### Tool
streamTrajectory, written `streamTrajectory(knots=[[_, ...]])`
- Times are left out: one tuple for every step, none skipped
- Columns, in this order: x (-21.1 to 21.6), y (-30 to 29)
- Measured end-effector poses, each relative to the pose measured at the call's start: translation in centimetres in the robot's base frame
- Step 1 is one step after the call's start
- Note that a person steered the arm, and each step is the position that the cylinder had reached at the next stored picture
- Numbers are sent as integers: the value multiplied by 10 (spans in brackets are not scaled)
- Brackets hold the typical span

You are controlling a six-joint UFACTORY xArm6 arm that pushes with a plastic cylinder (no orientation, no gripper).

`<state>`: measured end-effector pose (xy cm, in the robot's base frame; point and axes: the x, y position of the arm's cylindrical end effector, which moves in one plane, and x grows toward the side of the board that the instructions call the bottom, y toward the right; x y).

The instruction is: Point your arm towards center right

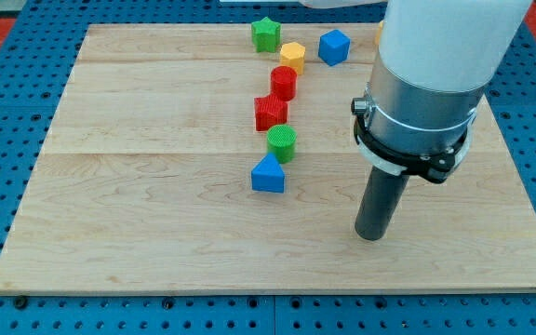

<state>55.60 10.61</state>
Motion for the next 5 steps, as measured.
streamTrajectory(knots=[[0,1],[0,1],[0,1],[0,3],[0,5]])
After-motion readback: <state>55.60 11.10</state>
